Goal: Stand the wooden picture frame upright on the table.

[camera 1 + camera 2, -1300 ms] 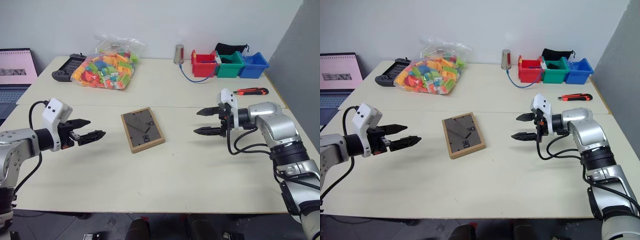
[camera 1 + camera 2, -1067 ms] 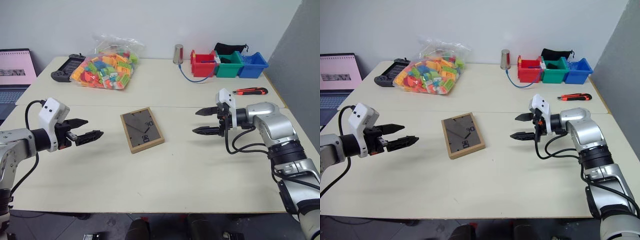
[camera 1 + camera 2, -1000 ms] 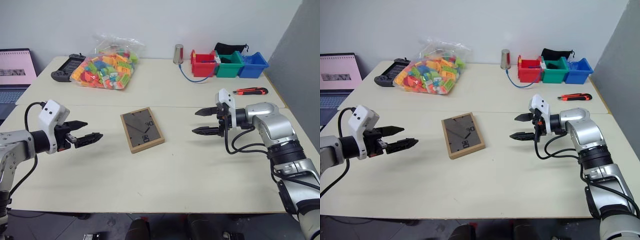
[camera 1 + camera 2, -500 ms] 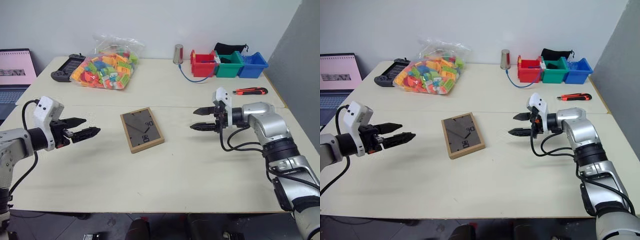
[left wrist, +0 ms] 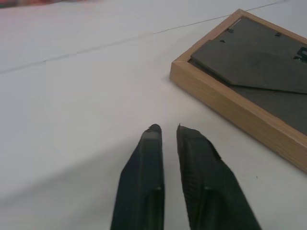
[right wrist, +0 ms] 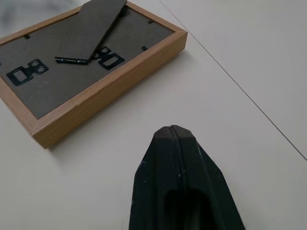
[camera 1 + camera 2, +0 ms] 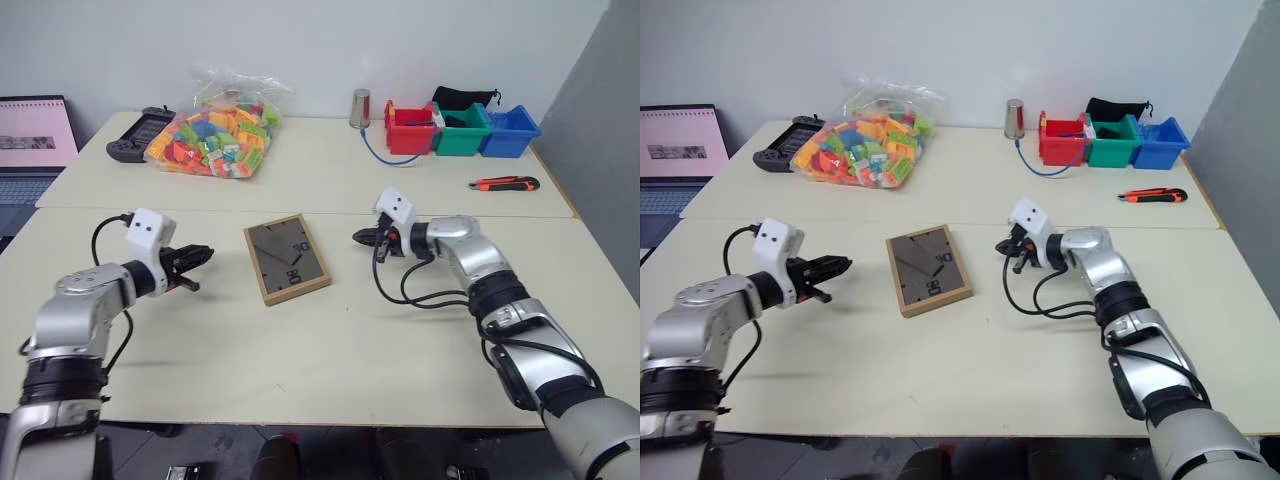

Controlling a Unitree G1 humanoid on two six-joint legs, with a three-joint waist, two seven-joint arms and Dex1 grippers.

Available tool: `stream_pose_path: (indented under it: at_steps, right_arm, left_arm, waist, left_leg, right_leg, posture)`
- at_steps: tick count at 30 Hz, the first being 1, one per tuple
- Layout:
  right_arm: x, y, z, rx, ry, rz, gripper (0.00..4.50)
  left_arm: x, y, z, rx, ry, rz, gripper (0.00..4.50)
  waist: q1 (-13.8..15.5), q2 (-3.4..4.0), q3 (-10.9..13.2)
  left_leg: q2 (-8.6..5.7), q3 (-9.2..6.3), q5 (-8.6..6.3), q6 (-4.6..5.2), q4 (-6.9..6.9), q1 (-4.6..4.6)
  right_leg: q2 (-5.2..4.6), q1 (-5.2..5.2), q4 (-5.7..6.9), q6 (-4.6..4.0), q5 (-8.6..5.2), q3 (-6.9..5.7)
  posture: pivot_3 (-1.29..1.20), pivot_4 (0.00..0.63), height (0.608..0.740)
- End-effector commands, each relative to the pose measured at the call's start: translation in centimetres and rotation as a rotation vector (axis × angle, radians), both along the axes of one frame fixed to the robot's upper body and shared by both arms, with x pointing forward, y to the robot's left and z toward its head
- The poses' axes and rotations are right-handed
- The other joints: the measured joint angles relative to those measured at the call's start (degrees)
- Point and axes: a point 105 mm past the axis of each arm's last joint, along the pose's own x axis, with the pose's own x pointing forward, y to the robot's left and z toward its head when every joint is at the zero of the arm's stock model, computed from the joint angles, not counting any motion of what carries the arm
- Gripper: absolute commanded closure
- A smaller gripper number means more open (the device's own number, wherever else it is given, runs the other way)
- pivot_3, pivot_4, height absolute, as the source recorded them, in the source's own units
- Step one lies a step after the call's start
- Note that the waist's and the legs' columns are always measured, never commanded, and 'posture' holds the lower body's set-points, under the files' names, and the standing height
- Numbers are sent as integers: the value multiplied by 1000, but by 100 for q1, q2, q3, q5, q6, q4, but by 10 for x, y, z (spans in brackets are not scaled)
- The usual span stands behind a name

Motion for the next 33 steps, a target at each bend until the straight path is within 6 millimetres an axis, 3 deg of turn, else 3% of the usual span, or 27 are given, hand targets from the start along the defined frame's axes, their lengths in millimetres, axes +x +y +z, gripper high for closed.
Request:
stream_pose_path:
  at_steps: [1,8,19,27,33]
  right_arm:
    - [5,19,8,2,-64,-1,4500]
    - [8,36,-2,-9,-77,-33,4500]
    - [-11,61,-5,30,-33,80,4500]
    - [-29,49,1,29,-14,153,4500]
    - [-44,28,0,-16,-4,162,4500]
  left_arm:
    - [11,-9,0,37,-34,-2,4487]
    - [18,-25,-26,81,32,-22,4487]
    - [17,-73,-27,34,44,-176,4487]
    - [-3,-105,-23,25,66,-327,4487]
    - [-18,-121,-24,45,88,-416,4487]
  waist:
    - [-2,0,0]
    - [-10,0,0]
    - [13,1,-1]
    - [6,1,-1]
    - [6,1,-1]
  left_leg:
    - [0,0,0,0,1,0]
    - [0,-4,0,0,0,2]
    - [-8,-11,0,-1,4,1]
    - [-9,-17,0,-1,3,-1]
    - [-9,-17,0,0,3,-2]
  right_leg:
    - [0,0,2,0,0,0]
    - [0,-1,8,0,0,-2]
    - [-7,5,11,1,1,-8]
    - [-6,5,12,1,1,-13]
    - [-6,5,9,1,1,-12]
  posture:
    - [0,150,740]
    - [0,150,740]
    - [0,150,740]
    - [0,150,740]
    - [0,150,740]
